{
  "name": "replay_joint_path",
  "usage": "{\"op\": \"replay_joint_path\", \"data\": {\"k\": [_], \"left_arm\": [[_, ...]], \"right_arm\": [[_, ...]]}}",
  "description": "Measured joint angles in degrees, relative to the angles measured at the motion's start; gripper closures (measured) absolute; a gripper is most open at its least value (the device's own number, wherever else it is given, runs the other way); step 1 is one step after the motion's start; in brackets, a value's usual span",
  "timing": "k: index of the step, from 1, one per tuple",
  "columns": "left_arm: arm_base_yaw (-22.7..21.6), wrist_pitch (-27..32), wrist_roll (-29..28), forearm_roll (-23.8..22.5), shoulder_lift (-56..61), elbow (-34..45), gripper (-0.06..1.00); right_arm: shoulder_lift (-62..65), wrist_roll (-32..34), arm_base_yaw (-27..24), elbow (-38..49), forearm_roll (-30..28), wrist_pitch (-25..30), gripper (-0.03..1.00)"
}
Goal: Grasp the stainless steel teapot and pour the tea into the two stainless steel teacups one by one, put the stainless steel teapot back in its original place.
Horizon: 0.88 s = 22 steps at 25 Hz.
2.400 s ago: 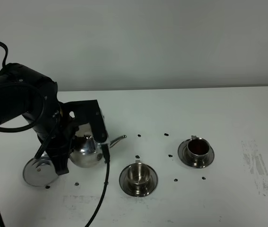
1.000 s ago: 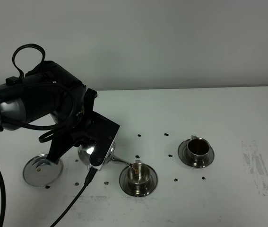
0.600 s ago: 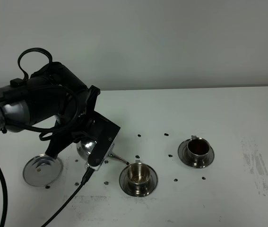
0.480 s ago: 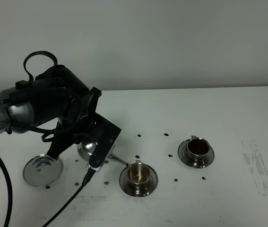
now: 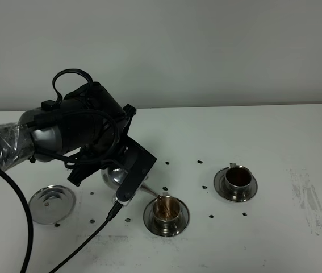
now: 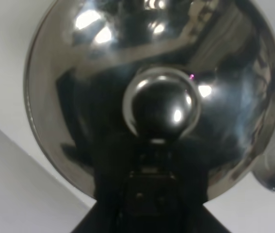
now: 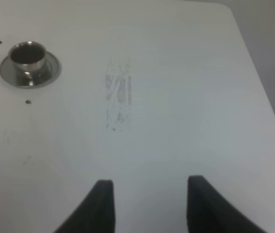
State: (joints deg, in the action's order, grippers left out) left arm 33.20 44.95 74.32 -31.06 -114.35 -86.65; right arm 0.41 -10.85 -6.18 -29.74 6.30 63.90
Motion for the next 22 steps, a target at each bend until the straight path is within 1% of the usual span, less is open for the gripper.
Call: {"op": "replay_joint_path", "data": {"k": [13, 22], "left_arm": [[1.7, 0.0, -0.1, -4.8, 0.0, 0.0, 0.74], [2.7, -0.3, -0.1, -7.1, 0.0, 0.0, 0.74]], "right_arm": [[0.0, 0.0, 0.0, 0.0, 0.0, 0.0, 0.63], [0.0, 0.0, 0.0, 0.0, 0.0, 0.0, 0.63]]}}
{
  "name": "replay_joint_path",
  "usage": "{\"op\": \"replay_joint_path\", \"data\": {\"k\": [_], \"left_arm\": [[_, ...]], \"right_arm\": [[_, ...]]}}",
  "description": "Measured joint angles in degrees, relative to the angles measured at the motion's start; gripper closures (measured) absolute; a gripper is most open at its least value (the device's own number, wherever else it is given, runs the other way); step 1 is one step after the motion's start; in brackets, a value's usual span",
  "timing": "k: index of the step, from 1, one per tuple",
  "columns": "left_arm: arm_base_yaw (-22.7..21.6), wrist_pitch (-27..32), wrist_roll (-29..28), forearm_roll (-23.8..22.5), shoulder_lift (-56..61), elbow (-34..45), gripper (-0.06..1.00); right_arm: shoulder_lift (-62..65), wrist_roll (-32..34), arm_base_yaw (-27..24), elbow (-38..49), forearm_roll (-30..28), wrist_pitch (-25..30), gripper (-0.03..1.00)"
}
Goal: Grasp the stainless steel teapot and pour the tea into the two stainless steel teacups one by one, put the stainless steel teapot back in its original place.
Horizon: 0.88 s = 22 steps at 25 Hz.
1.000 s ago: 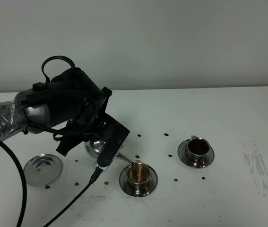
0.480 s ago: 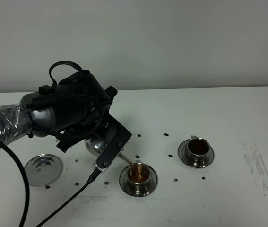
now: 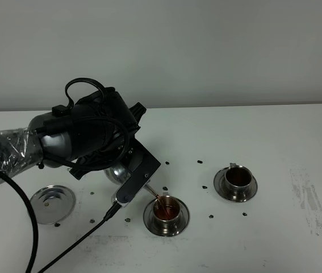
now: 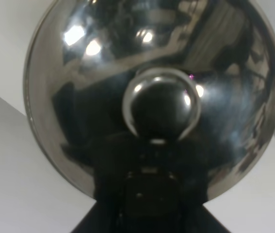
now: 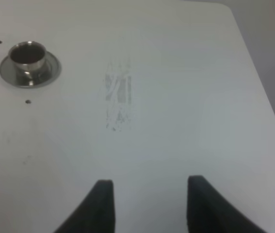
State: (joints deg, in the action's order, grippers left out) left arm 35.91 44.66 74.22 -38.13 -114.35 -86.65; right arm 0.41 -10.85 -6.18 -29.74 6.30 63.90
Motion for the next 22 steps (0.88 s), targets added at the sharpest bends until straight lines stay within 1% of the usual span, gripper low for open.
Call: {"op": "replay_joint_path", "data": {"k": [11, 22], "left_arm": [[0.8, -0.1, 0.0, -3.4, 0.0, 0.0, 0.74], [1.0, -0.6, 0.0, -4.0, 0.0, 0.0, 0.74]], "right_arm": [[0.0, 0.0, 0.0, 0.0, 0.0, 0.0, 0.63], [0.0, 0.0, 0.0, 0.0, 0.0, 0.0, 0.63]]}}
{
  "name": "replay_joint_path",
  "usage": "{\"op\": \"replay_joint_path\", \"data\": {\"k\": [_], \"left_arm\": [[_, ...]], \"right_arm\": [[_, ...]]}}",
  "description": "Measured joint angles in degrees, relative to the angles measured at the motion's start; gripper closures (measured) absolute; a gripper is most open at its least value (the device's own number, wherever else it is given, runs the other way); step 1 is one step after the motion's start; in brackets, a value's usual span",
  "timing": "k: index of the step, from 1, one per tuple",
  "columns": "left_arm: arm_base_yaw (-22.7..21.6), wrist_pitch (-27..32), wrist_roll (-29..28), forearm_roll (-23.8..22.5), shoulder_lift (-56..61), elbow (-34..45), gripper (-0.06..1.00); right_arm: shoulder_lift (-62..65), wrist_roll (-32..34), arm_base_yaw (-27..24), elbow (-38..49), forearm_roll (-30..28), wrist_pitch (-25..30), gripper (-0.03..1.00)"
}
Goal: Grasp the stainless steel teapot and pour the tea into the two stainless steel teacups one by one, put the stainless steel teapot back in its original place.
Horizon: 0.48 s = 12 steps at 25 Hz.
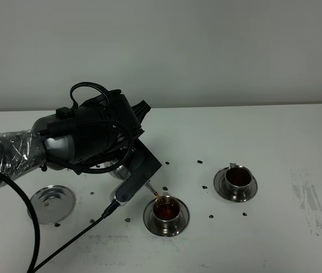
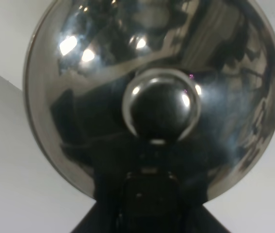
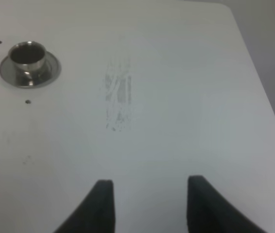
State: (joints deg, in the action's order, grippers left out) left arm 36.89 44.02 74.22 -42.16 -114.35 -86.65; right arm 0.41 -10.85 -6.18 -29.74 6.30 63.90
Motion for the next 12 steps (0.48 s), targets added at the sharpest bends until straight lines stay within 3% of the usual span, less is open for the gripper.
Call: {"op": "replay_joint_path", "data": {"k": [12], "left_arm": [[0.1, -0.3, 0.0, -0.2, 0.0, 0.0, 0.74]], "right_arm": [[0.0, 0.0, 0.0, 0.0, 0.0, 0.0, 0.63]]}}
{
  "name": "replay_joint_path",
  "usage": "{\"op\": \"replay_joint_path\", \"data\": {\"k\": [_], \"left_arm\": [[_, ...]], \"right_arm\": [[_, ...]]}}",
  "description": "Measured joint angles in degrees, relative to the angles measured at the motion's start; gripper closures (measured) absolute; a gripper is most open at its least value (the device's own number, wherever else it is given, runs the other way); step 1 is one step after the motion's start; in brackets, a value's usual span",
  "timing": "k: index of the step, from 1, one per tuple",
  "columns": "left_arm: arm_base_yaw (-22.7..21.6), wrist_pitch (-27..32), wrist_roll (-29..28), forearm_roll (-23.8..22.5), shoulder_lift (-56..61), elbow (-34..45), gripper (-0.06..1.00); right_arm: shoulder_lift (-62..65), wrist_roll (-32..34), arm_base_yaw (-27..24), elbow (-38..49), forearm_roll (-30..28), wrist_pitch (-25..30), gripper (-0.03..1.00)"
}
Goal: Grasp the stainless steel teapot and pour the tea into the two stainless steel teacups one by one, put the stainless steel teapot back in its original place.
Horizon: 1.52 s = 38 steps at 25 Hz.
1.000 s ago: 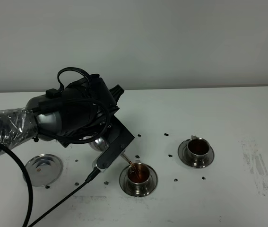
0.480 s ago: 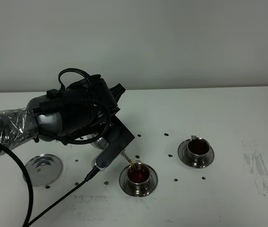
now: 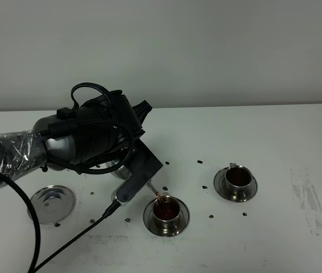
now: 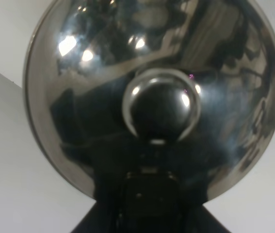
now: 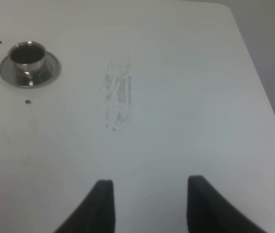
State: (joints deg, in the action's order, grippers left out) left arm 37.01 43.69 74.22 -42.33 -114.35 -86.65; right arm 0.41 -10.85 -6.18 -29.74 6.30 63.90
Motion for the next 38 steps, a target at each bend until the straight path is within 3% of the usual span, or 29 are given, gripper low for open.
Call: {"op": "replay_joint_path", "data": {"k": [9, 24, 33, 38], "left_arm": [[0.1, 0.0, 0.0, 0.5, 0.0, 0.0, 0.74], [-2.8, 0.9, -1.6, 9.4, 0.0, 0.0, 0.74], [-5.0, 0.0, -1.6, 17.7, -0.2, -0.1, 0.74], [-5.9, -4.0, -1.6, 23.9, 0.3, 0.7, 0.74]], "right_arm": [[0.0, 0.0, 0.0, 0.0, 0.0, 0.0, 0.63], [0.0, 0.0, 0.0, 0.0, 0.0, 0.0, 0.63], [0.0, 0.0, 0.0, 0.0, 0.0, 0.0, 0.63], [0.0, 0.0, 0.0, 0.0, 0.0, 0.0, 0.63]]}}
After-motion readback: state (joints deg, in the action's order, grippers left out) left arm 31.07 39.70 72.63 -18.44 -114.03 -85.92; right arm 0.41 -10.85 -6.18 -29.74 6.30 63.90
